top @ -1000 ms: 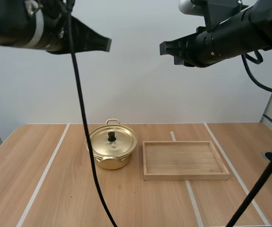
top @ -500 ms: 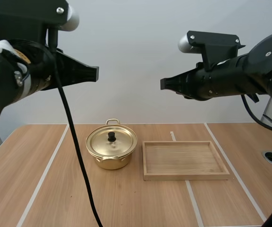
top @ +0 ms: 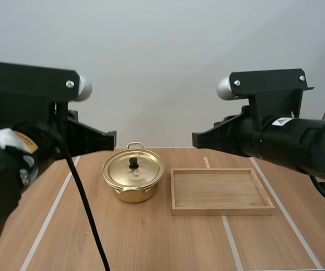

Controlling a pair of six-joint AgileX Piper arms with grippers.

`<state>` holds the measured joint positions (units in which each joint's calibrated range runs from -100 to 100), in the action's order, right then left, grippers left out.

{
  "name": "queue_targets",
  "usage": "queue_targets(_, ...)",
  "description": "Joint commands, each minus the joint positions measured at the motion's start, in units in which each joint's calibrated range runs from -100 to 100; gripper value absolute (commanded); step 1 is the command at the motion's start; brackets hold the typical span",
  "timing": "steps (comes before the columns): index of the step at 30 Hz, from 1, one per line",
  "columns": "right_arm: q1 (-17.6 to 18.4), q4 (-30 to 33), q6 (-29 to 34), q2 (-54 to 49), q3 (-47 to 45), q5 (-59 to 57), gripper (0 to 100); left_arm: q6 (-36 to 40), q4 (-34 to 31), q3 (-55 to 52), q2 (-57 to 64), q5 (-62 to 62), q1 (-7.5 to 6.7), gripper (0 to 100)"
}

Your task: Open the pot, put the grape inside, and close it

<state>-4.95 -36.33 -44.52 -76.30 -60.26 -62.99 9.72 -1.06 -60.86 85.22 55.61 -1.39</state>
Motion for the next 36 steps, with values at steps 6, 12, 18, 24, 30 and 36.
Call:
queue_targets(6,-0.13,0.19,-3.73,-9.40,-6.41,0.30,0,0.50,-1.24,-9.82,9.77,-0.58,0.10,0)
queue_targets(12,-0.13,0.19,-6.16,-12.24,-10.07,0.30,0,-2.02,-2.62,-15.97,14.78,-5.47,0.10,0)
queue_targets(18,-0.13,0.19,-10.86,-12.35,-15.05,1.15,0,-2.02,-2.72,-24.38,14.78,-16.49,0.10,0)
queue_targets(24,-0.13,0.19,-10.93,-12.35,-20.44,12.12,0,-1.93,-2.72,-30.98,14.78,-23.35,0.10,0)
queue_targets(30,-0.13,0.19,-10.93,-12.35,-24.68,16.15,0,2.69,-2.72,-32.94,14.78,-23.35,0.10,0)
queue_targets(36,-0.13,0.19,-10.93,-12.35,-27.50,16.28,0,4.50,-2.72,-34.68,14.78,-22.56,0.10,0)
